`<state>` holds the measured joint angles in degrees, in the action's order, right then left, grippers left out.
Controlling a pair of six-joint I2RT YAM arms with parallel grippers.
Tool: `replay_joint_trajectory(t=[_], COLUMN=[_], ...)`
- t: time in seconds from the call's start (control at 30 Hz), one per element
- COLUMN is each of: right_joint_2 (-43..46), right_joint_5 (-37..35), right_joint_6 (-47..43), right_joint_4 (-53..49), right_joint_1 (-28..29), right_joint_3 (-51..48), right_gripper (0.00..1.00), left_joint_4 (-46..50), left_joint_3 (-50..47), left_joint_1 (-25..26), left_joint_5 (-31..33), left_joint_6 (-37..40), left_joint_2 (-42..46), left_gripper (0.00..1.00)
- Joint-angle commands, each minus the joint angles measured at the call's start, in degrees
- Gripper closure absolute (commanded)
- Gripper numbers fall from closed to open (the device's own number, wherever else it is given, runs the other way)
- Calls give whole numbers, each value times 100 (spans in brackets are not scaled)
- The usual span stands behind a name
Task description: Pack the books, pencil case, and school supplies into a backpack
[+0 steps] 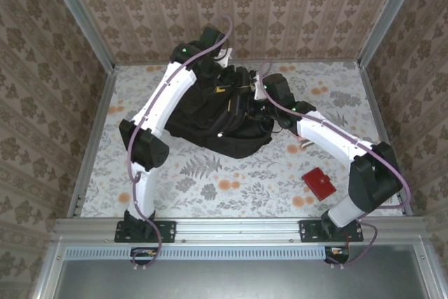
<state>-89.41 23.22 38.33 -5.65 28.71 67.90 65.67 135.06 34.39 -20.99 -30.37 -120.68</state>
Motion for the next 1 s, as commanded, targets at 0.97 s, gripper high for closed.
replay_joint_trajectory(t=[0.97], right_joint_2=[-806], right_joint_5=[1824], right_joint_6=[2263], right_joint_4=[2302], right_joint_1=[-1378], right_joint_3=[70], right_gripper=[19], left_joint_4=[30], left_joint_3=[-1591], left_joint_1=[298], left_joint_5=[1444], left_joint_6=[818], left_joint_2=[1536], left_gripper=[18])
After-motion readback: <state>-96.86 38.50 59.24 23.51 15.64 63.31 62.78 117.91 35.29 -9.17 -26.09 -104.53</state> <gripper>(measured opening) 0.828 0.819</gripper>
